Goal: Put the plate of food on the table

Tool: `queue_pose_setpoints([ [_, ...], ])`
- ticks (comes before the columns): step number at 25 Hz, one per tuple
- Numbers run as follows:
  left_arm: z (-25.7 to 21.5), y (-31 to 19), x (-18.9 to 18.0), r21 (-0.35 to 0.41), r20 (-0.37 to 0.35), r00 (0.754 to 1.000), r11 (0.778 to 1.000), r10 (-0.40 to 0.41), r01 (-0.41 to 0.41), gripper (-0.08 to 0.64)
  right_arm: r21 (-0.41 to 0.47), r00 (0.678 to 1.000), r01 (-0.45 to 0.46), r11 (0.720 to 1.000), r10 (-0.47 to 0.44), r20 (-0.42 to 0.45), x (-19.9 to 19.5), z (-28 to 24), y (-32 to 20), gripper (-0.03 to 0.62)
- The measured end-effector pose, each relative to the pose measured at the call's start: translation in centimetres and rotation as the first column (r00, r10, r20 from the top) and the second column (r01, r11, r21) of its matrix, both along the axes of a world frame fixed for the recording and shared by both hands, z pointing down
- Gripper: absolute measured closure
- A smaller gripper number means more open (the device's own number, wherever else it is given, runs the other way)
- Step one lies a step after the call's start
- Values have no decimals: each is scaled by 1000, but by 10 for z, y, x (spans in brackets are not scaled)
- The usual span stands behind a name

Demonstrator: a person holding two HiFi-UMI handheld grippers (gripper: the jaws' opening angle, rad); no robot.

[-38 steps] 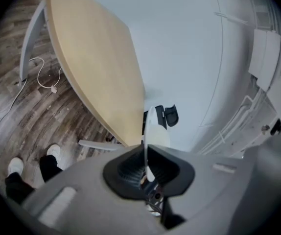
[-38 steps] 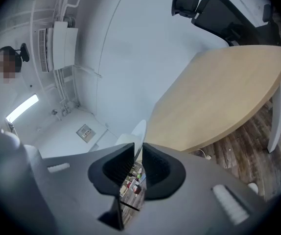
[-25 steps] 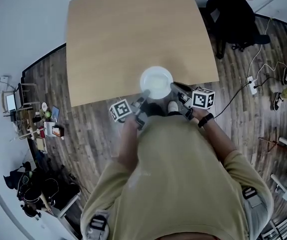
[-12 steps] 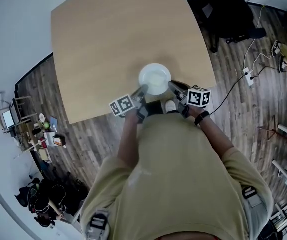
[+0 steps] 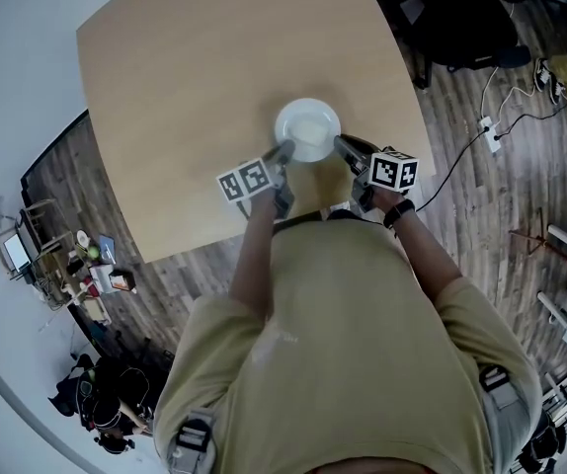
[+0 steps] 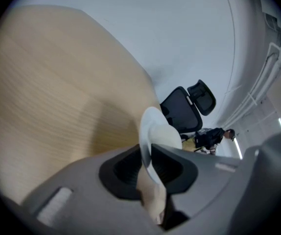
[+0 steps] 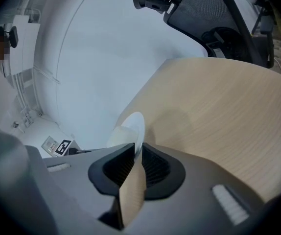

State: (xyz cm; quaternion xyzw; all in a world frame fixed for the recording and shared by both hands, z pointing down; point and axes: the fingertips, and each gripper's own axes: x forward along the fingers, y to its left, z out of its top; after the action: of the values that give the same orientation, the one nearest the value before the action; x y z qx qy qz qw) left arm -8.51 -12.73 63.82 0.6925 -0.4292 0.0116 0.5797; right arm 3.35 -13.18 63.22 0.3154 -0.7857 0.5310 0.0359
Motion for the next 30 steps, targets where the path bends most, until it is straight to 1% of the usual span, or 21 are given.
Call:
queue_pose_setpoints([
  [3,6,-27,-2,-11,29,999,1000,30,-30,491,-10,1000,-27,1000,26,-9,-3,4,-25,540],
  [6,10,-53,-5,-17,55,998,999,42,-41,486,-12,999,-45,999,45,-25,-6,8,-49,540],
  [9,19,-80,-10,-28,77,996,999,42,-40,482,-18,997,-58,998,57,-45,-11,16,-75,538],
  [13,32,-109,-16,-56,88,995,998,36,-31,479,-36,995,-70,997,67,-75,-17,27,-107,540],
  [17,45,-135,-22,-78,106,994,996,39,-31,471,-61,991,-98,993,91,-96,-22,38,-131,538],
  [21,53,-145,-24,-86,136,989,995,53,-41,465,-89,985,-133,987,121,-122,-23,44,-138,535],
  [26,59,-149,-24,-87,169,984,995,58,-44,463,-118,978,-147,982,126,-168,-23,56,-139,530],
  [30,58,-148,-23,-84,196,979,996,55,-40,463,-97,968,-132,986,107,-225,-22,57,-140,528],
])
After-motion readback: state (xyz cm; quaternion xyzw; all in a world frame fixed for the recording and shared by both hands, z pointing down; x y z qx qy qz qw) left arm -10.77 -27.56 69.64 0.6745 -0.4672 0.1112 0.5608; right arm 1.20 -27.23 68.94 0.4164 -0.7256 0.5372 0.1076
